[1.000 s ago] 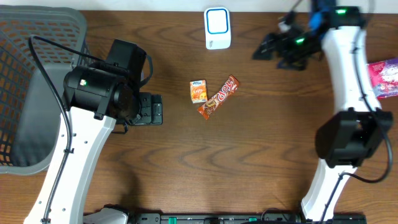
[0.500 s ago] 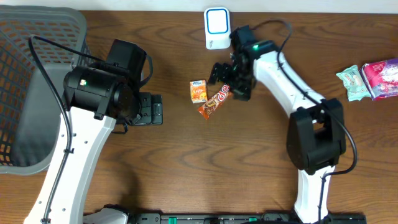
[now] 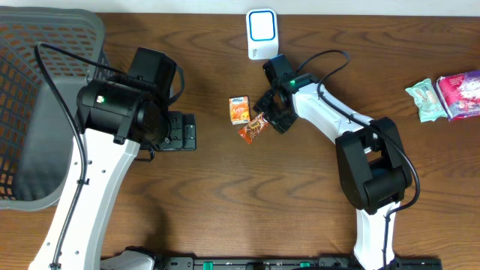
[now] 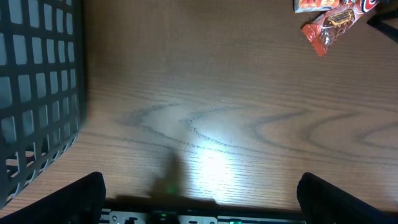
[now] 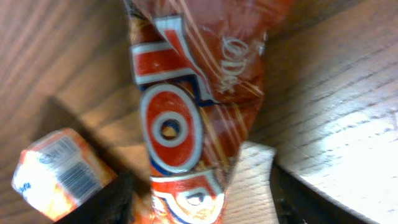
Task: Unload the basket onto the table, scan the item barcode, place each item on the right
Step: 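Reach the right gripper to the red-orange candy bar and grasp it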
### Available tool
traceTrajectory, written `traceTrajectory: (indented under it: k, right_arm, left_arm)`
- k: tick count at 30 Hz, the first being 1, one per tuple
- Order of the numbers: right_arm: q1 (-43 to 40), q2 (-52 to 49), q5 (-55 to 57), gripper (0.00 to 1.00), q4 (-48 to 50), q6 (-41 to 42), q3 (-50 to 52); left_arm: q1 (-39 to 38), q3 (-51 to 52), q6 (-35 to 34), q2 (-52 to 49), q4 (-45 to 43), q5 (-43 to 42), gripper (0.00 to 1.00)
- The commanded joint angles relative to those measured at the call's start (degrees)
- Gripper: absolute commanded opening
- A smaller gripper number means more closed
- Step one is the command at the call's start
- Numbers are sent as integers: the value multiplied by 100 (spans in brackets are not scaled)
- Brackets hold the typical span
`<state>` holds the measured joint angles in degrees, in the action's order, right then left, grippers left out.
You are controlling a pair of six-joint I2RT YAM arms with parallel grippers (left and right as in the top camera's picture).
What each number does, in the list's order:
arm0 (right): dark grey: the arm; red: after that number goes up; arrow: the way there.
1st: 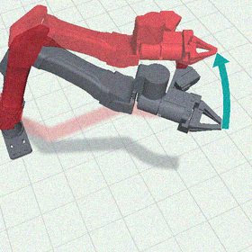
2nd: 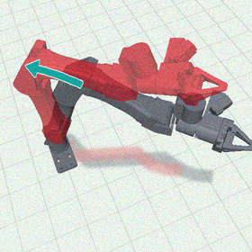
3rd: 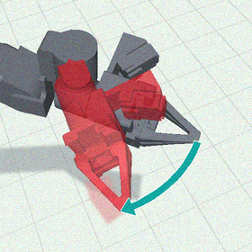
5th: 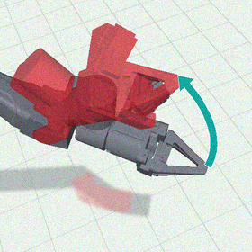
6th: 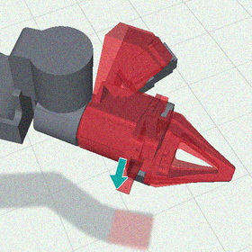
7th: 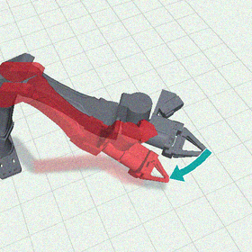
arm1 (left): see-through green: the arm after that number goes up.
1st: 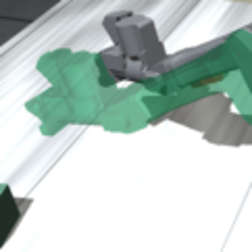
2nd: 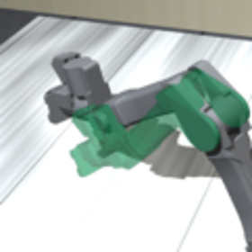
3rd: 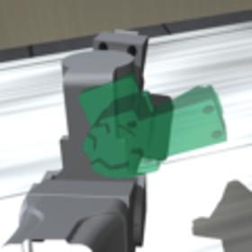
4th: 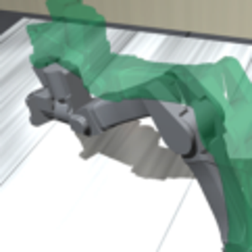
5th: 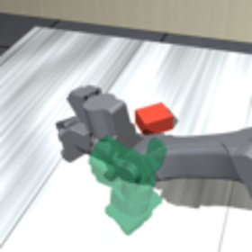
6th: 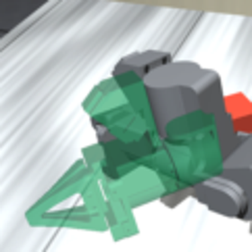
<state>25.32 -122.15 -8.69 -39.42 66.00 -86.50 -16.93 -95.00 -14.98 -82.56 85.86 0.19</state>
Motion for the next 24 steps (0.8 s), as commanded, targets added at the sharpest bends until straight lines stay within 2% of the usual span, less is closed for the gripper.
traceTrajectory:
  k: [1,3,6,7,8,10,11,18,24]
  right_arm:
    - [15,-87,256,44,-223,125,184]
    - [-13,-87,264,36,-374,122,184]
    - [-79,-87,380,36,-623,87,179]
    - [-111,-85,474,32,-734,28,168]
    - [-166,-85,647,26,-960,-31,127]
    - [-234,-85,817,6,-1246,-63,76]
    - [-273,-83,813,1,-1331,-203,44]
    - [-485,33,-415,1,-1368,-1257,-269]
    - [-822,363,-2286,1,-1279,-3042,-1021]
  left_arm:
    - [26,20,-9,-15,20,31,98]
    - [26,20,-9,-15,20,31,98]
    - [26,20,-9,-15,20,31,98]
    - [26,20,-9,-15,20,31,98]
    - [26,20,-9,-15,20,31,98]
    - [26,20,-9,-15,20,31,98]
    - [26,20,-9,-15,20,31,98]
    - [26,20,-9,-15,20,31,98]
    - [26,20,-9,-15,22,31,98]
